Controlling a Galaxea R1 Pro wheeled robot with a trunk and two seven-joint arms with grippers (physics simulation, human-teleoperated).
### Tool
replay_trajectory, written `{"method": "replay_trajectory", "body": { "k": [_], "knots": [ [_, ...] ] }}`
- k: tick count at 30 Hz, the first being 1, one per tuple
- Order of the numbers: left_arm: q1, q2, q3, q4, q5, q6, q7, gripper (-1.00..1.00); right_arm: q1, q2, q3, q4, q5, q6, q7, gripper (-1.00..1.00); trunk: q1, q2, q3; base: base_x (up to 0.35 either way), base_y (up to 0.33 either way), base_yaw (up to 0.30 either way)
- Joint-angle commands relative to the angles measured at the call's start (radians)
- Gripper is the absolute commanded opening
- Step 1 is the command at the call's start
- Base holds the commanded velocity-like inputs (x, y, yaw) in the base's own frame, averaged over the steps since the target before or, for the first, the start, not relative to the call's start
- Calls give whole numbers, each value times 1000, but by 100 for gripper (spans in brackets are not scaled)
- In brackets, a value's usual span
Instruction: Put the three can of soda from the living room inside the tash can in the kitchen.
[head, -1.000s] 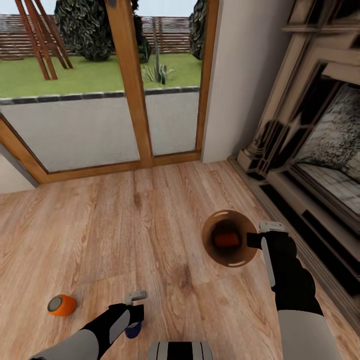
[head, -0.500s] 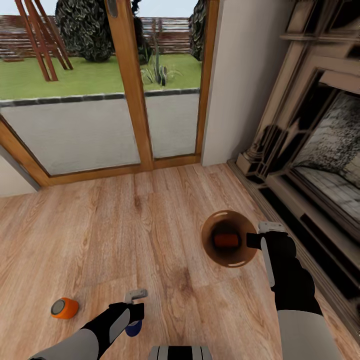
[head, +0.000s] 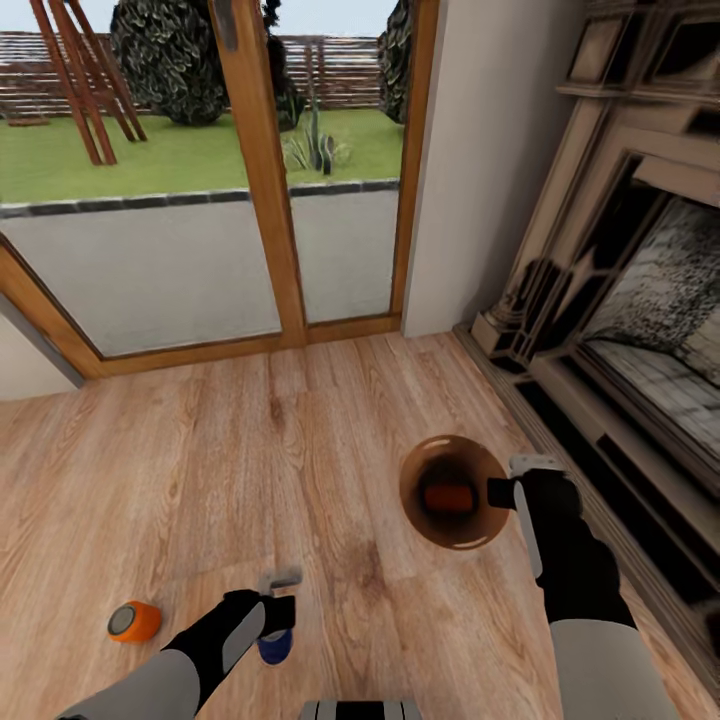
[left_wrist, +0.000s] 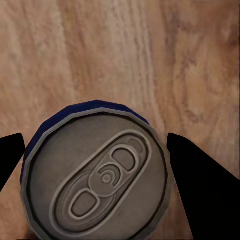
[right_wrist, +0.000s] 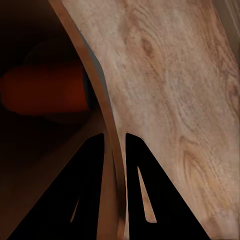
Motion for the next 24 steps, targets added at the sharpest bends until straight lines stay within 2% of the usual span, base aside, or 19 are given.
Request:
{"method": "replay_trajectory", "body": {
  "k": [1,6,10,12,13,18,22,24],
  "knots": [
    [0,0,0,-17,-1,12,-1,-100,-1,0,4,6,-11,0,4,-100,-4,7,3,0,0,0],
    [0,4,7,-184,-1,124,9,-100,-1,0,28,71,-11,0,-1,-100,-23,42,19,0,0,0],
    [0,5,12,-354,0,230,45,-100,-1,0,40,112,-11,0,-3,-100,-39,70,32,0,0,0],
    [0,6,13,-402,0,259,56,-100,-1,0,43,128,-10,0,-3,-100,-46,84,38,0,0,0],
    [0,7,14,-475,0,302,68,-100,-2,-1,54,154,-10,0,-4,-100,-50,91,41,0,0,0],
    [0,11,16,-597,-1,362,81,-100,-2,-3,87,211,-10,0,-7,-100,-69,126,57,0,0,0],
    [0,14,18,-630,-1,391,96,-100,-3,-3,101,240,-9,0,-10,-100,-85,154,69,0,0,0],
    [0,24,18,-670,-1,418,108,-100,-3,-3,108,259,-9,0,-38,-100,-92,168,75,0,0,0]
  ]
}}
